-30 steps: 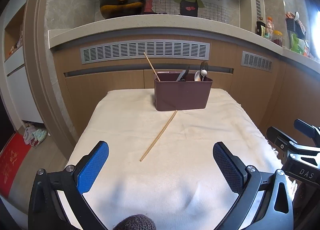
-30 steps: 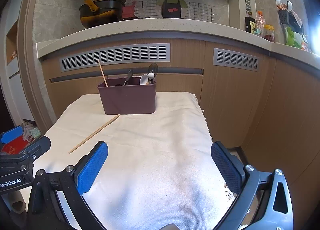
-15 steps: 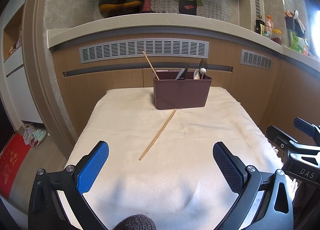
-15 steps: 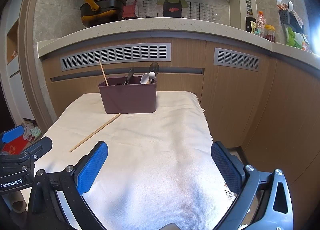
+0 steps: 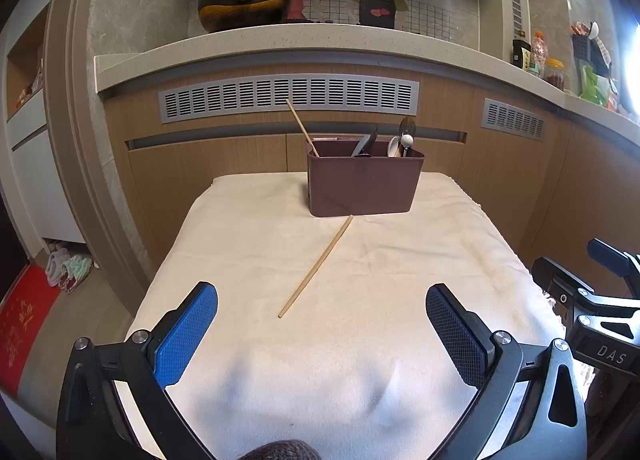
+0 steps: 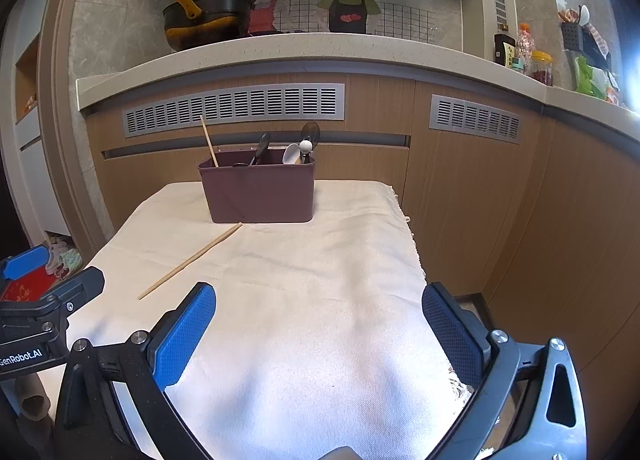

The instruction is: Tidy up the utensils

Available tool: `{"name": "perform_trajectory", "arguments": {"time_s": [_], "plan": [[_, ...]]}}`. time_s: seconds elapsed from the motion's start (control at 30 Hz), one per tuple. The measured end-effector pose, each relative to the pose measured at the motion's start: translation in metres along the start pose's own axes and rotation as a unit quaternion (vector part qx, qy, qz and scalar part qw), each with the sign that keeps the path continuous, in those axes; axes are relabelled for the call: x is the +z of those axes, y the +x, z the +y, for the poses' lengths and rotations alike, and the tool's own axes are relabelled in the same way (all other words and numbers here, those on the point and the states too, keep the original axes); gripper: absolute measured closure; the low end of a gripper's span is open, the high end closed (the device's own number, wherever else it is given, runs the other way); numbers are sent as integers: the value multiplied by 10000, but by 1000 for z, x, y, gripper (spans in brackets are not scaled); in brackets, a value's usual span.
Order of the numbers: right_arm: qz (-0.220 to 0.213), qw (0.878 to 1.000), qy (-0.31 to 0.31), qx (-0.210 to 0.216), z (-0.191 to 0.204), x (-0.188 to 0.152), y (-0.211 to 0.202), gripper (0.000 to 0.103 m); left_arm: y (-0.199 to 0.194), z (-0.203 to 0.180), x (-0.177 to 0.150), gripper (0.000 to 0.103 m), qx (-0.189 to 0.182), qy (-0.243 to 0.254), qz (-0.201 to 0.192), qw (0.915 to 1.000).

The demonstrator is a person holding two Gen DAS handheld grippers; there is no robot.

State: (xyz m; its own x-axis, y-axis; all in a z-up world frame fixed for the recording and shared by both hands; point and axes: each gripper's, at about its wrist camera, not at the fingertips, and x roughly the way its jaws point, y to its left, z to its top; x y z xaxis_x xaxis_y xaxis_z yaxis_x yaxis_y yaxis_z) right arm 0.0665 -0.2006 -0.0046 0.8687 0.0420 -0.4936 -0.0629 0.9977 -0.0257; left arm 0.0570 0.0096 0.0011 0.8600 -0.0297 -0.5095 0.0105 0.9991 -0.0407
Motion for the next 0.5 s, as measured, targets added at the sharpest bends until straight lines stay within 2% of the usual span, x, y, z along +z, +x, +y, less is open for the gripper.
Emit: {"name": "perform_trajectory", "arguments": {"time_s": [0.5], "plan": [[17,10000,5,18,-1,-2,0,0,0,0,-2,0,-9,-15,20,10000]]}}
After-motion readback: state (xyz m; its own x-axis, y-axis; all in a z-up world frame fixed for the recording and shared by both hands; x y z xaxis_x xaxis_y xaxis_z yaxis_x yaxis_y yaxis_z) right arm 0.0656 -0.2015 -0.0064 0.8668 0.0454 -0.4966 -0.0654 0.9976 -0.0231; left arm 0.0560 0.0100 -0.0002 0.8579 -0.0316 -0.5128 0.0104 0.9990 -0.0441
